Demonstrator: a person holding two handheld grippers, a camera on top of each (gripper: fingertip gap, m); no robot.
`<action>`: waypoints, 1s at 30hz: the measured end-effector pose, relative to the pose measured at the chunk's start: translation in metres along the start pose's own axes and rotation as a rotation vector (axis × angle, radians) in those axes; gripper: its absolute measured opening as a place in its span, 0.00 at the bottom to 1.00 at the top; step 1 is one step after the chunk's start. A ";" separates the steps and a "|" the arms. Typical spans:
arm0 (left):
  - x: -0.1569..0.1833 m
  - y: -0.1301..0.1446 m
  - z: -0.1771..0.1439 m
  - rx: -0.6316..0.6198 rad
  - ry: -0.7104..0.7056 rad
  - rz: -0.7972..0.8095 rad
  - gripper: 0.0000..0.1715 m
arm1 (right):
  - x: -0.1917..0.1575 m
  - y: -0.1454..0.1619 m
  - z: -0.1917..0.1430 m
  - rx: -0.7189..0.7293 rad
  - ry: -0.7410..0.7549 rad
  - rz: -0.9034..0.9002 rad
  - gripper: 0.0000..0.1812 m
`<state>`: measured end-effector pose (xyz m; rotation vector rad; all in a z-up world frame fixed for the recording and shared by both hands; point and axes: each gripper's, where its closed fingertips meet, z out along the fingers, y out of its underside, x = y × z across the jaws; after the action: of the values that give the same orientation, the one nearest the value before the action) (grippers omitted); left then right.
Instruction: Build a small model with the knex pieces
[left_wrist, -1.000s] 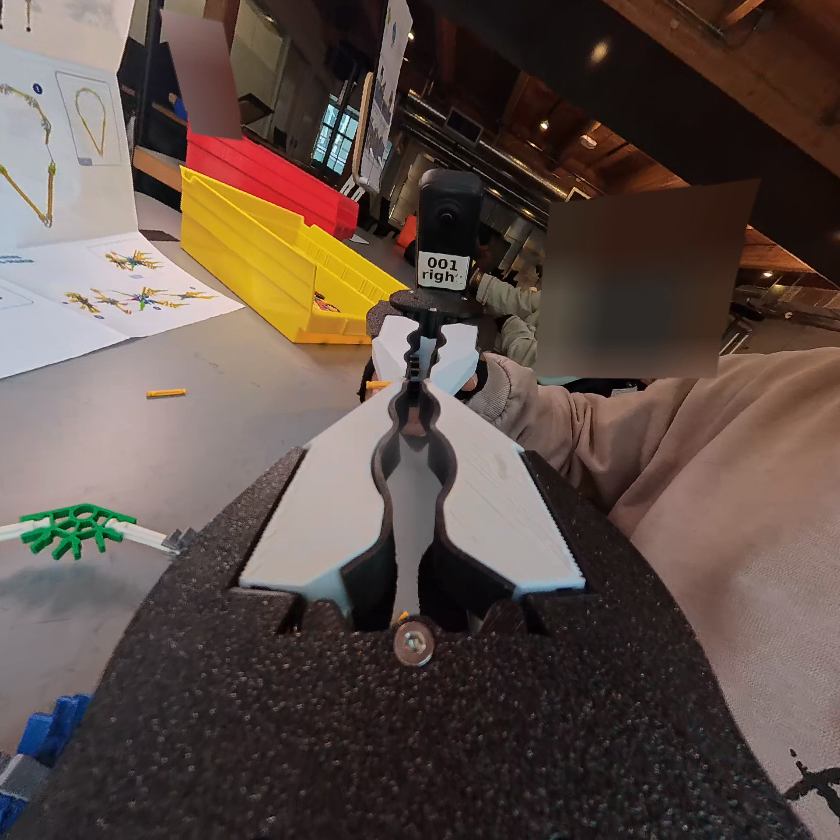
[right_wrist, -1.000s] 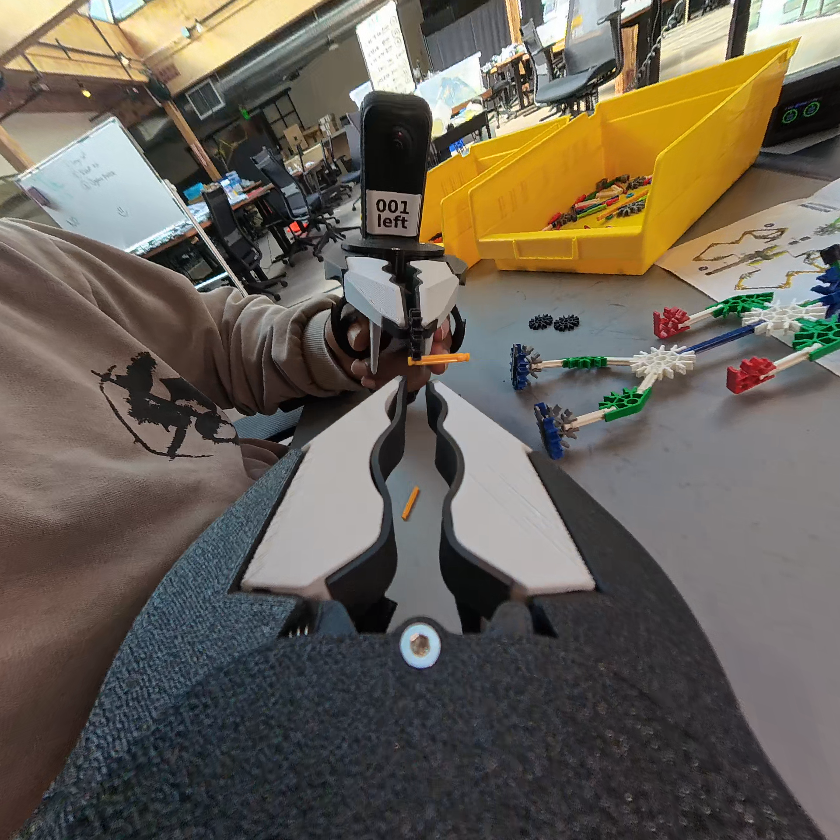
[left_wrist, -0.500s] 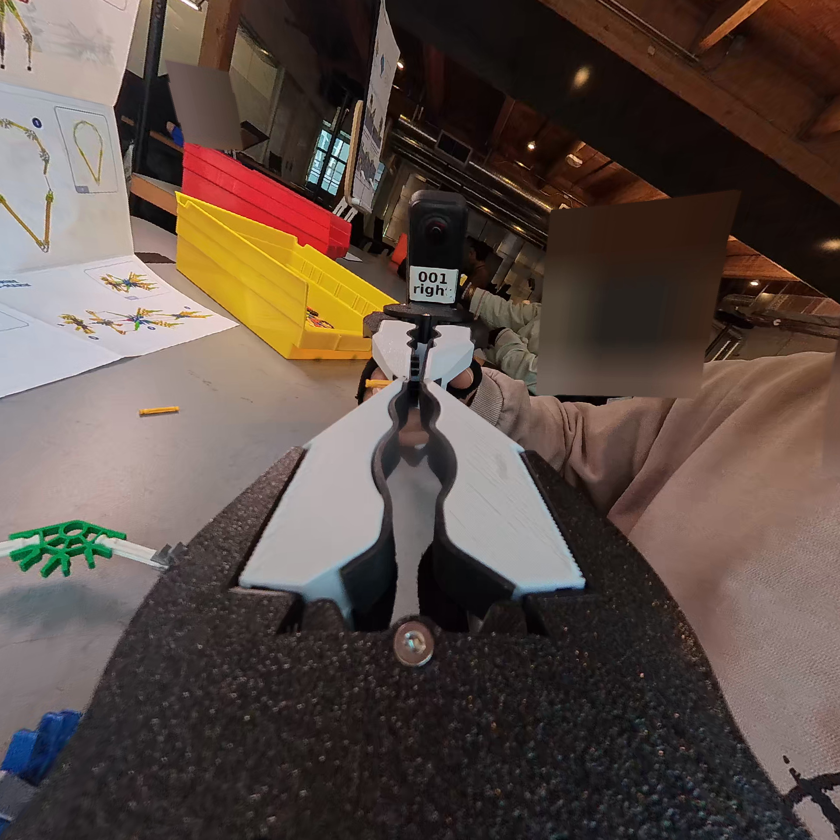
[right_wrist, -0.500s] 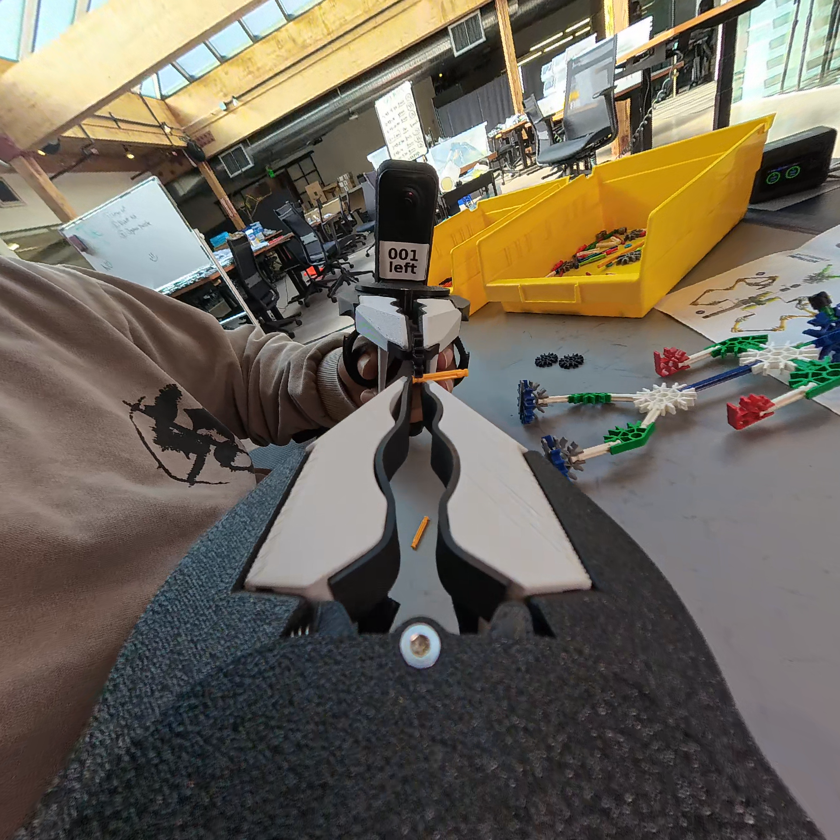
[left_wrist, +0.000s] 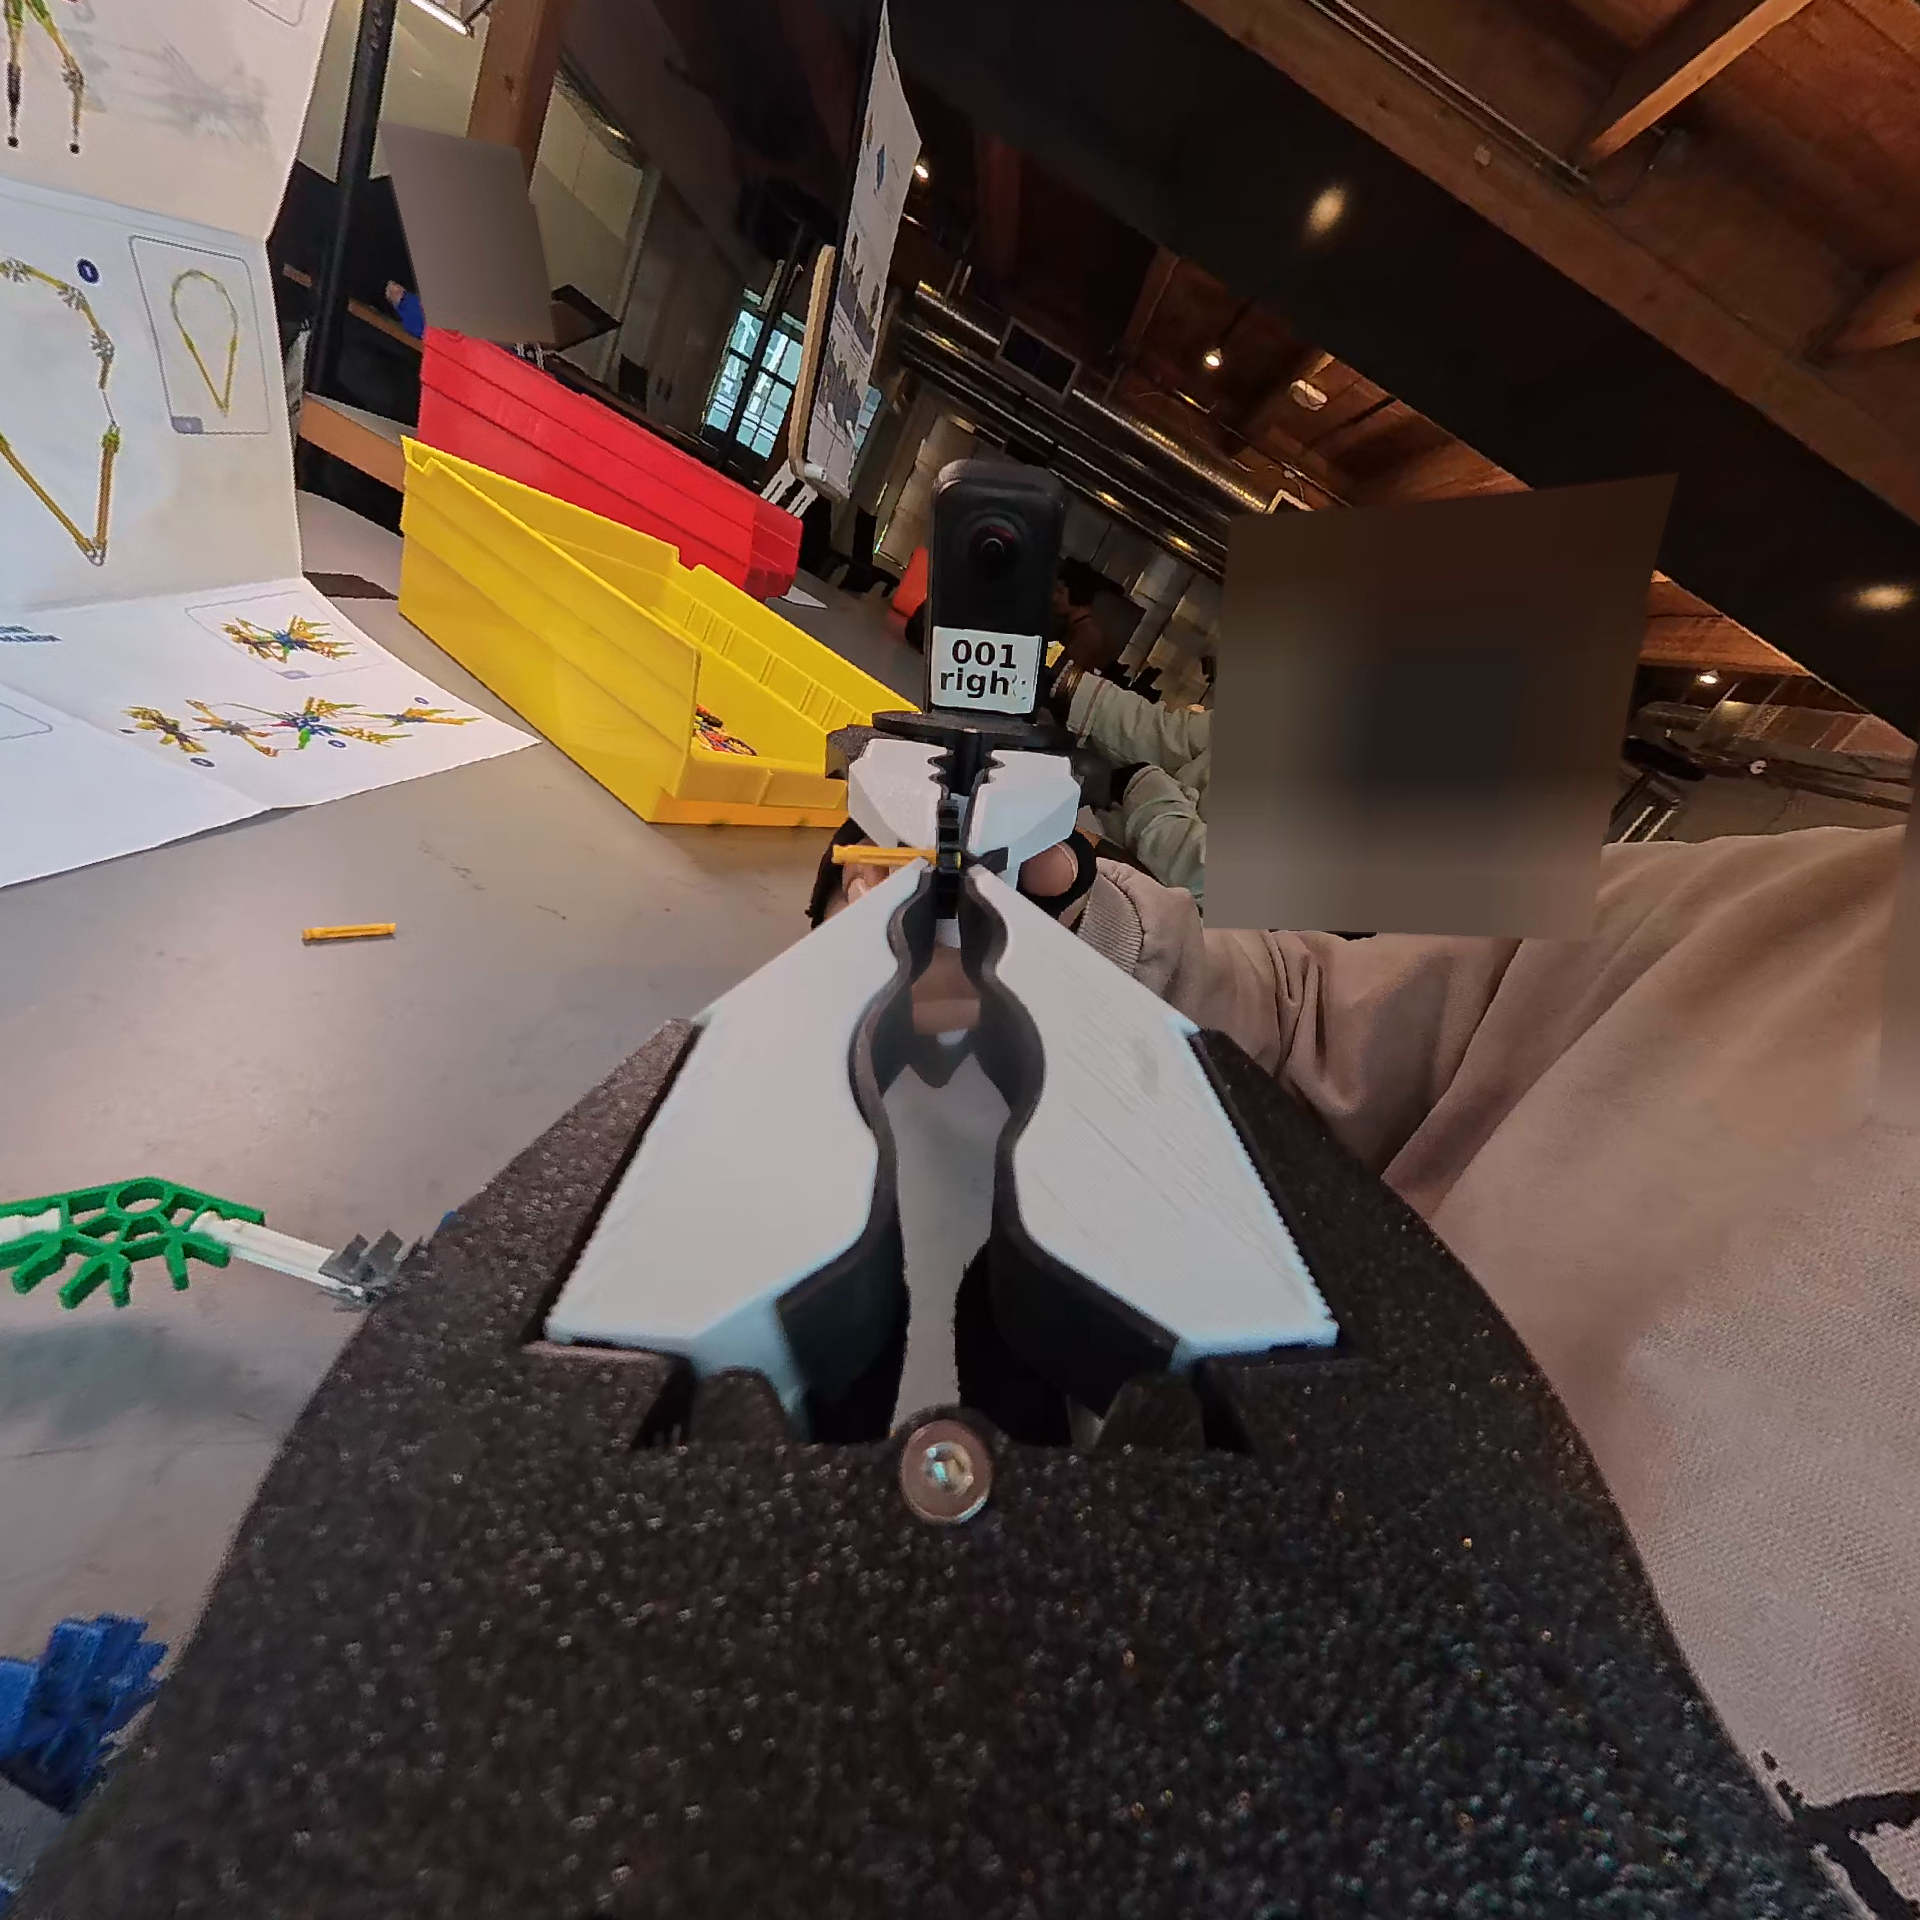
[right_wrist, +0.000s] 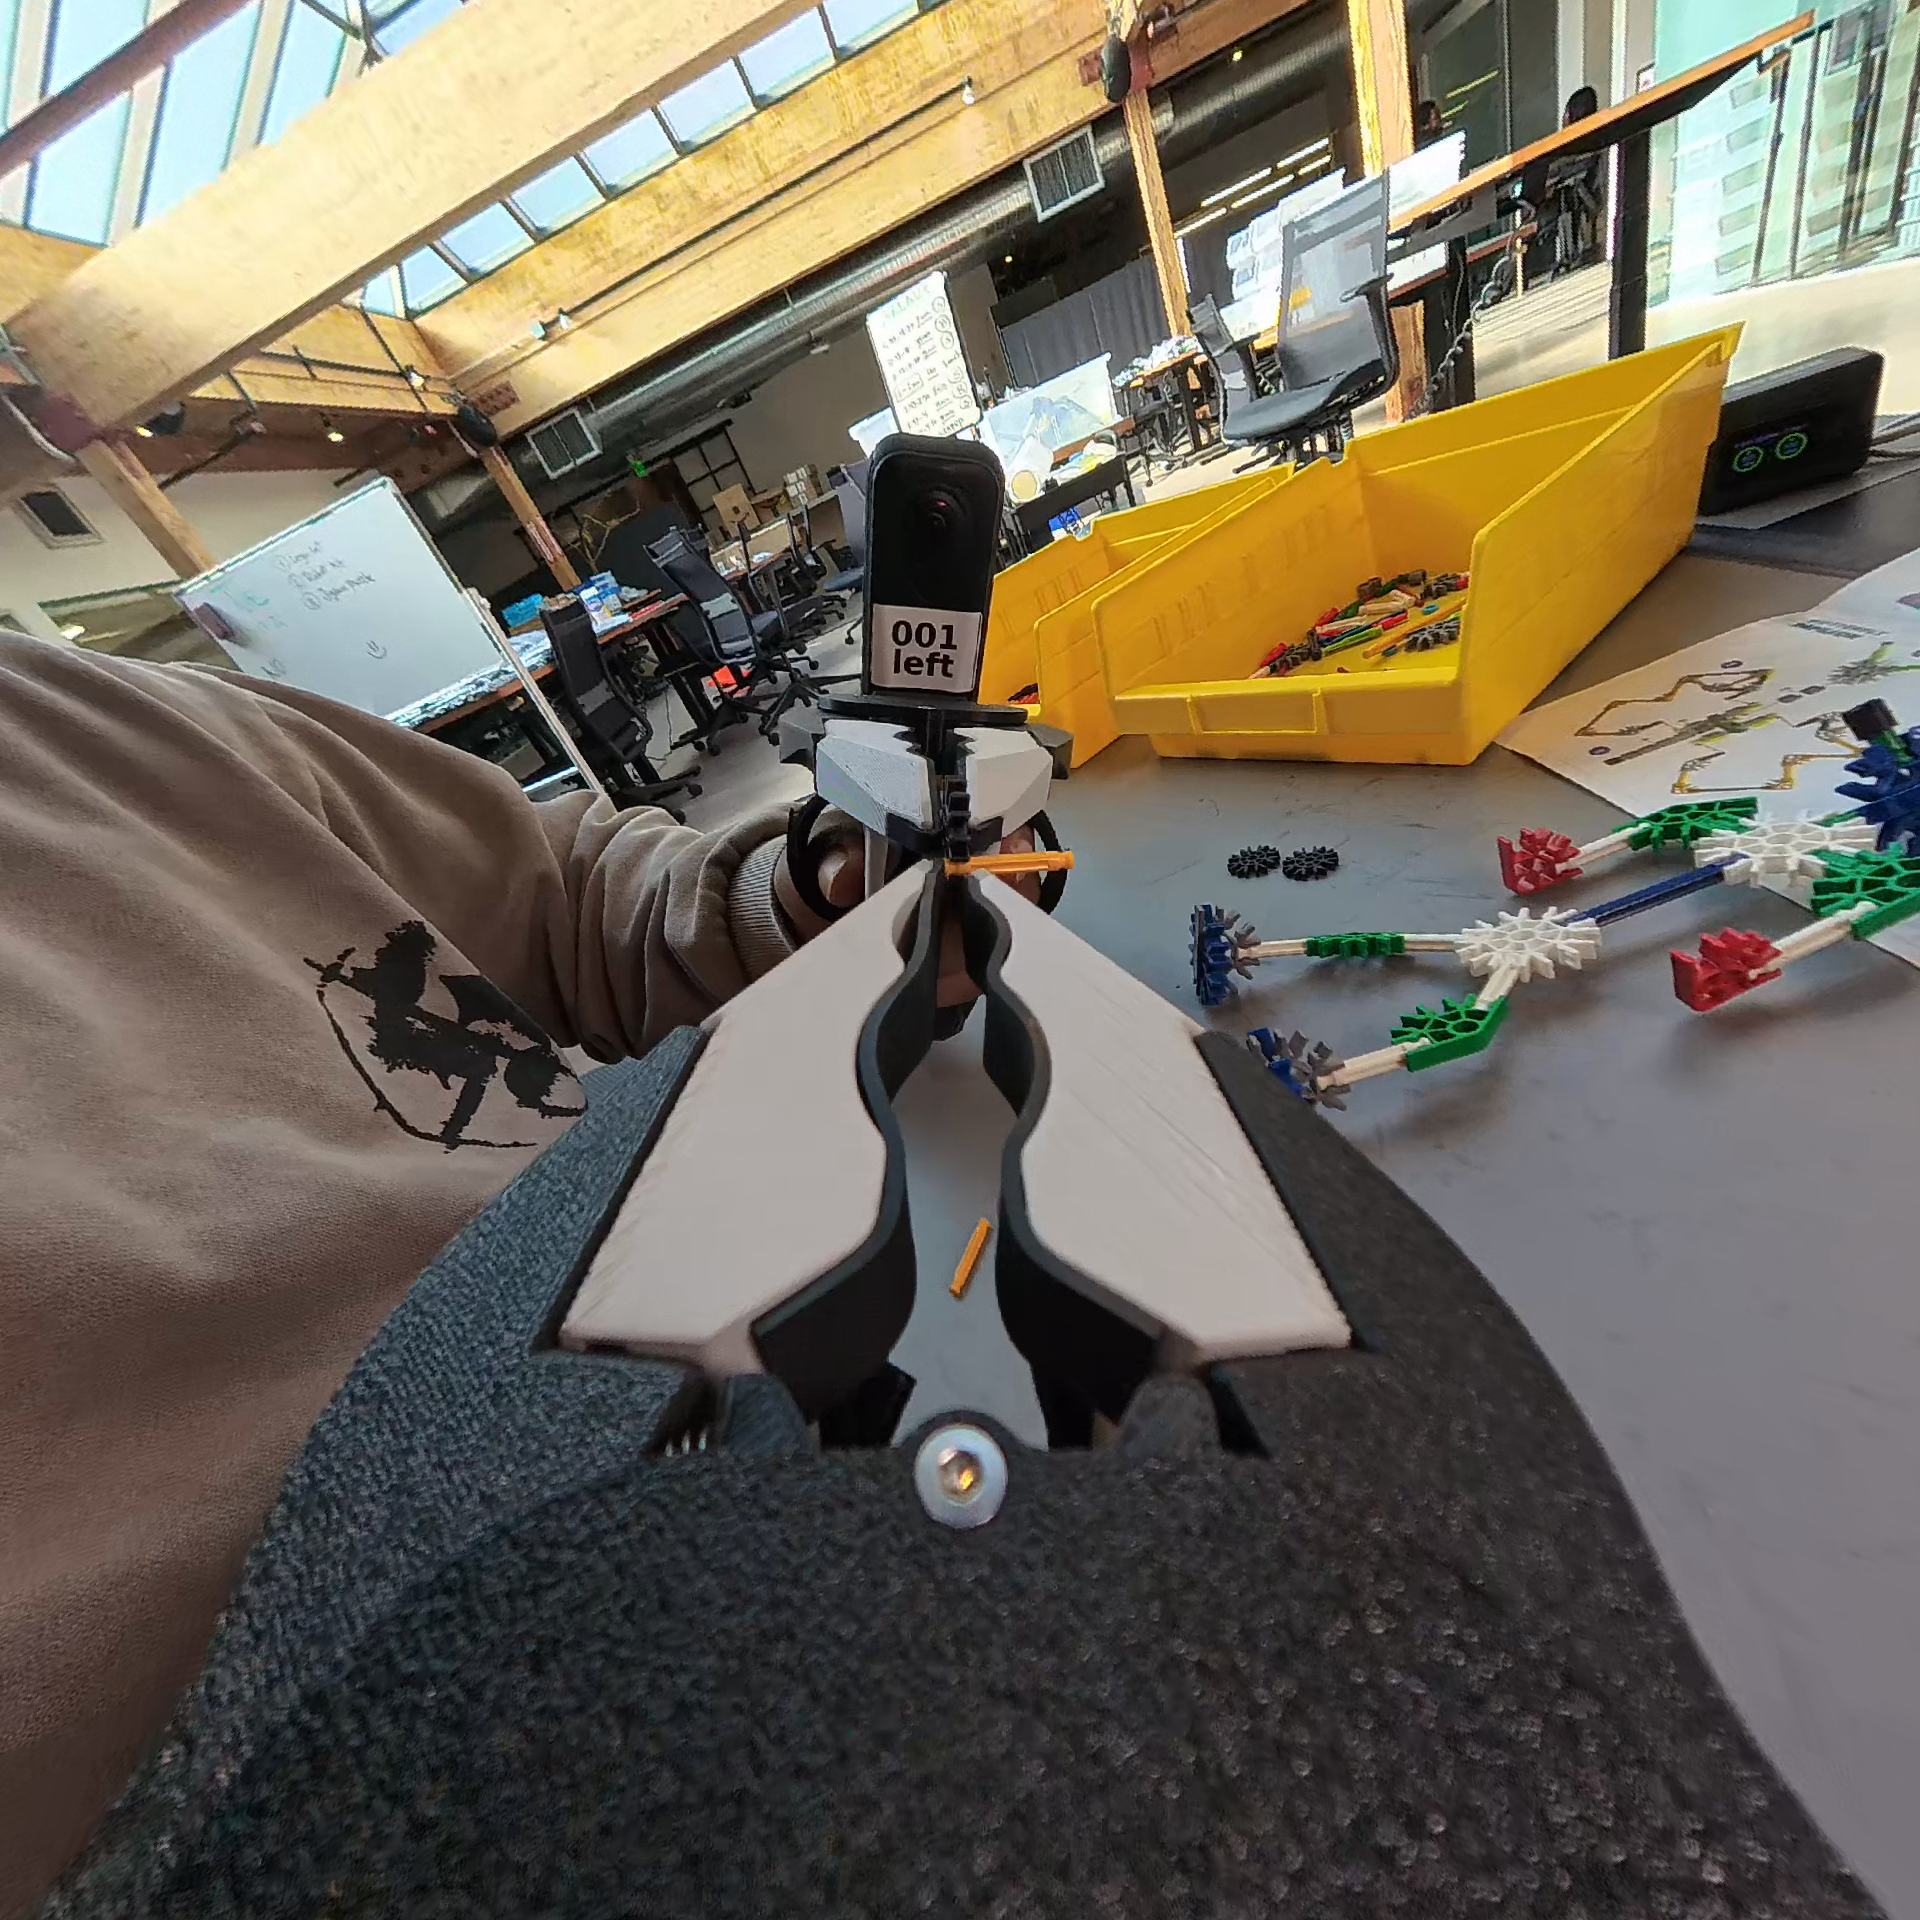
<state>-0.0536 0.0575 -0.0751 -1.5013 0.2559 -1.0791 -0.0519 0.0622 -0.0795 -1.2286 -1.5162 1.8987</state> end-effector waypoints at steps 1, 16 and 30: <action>0.000 0.001 0.000 -0.005 -0.001 0.000 0.01 | 0.000 -0.001 0.000 0.003 0.002 -0.003 0.01; -0.003 -0.003 0.000 0.062 0.075 -0.204 0.01 | -0.001 -0.006 -0.002 0.010 0.009 -0.023 0.03; -0.002 -0.005 0.002 0.119 0.080 -0.158 0.01 | 0.001 -0.005 0.007 0.065 0.036 0.009 0.03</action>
<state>-0.0550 0.0615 -0.0709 -1.3916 0.1279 -1.2603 -0.0590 0.0611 -0.0757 -1.2367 -1.4217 1.9056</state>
